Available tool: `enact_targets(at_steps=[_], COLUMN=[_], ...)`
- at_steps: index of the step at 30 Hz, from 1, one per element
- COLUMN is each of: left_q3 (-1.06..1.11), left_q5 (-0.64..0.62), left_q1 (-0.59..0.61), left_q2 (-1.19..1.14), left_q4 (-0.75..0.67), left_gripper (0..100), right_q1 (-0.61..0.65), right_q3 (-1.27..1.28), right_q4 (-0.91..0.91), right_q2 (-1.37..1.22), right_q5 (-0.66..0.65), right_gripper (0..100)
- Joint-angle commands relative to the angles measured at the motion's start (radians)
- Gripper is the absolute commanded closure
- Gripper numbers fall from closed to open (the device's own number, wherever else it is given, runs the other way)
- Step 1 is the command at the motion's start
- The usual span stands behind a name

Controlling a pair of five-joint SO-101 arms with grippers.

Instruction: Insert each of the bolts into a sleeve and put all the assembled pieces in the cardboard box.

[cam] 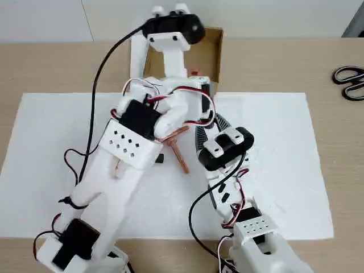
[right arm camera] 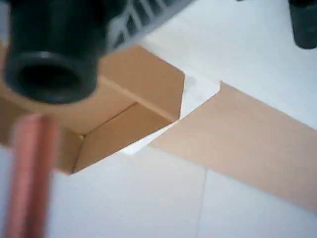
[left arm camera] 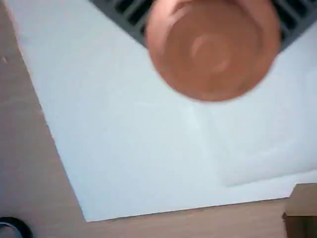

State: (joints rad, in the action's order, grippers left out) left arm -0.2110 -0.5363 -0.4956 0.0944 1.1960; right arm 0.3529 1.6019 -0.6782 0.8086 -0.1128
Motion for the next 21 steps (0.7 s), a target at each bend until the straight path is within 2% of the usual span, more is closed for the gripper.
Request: enact_targets(at_steps=[1, 21], left_q3=[-0.084, -0.068], left_q5=[-0.008, -0.029], left_q1=[-0.014, -0.031], left_q2=[0.066, 0.057], left_q4=[0.031, 0.087], left_gripper=[99, 99], right_q1=[-0.013, -0.015], right_q3=[-0.041, -0.069], right_q4=[0.002, 0.002], right_q2=[0.016, 0.018], right_q5=[-0.008, -0.008], right_gripper=[99.5, 99.5])
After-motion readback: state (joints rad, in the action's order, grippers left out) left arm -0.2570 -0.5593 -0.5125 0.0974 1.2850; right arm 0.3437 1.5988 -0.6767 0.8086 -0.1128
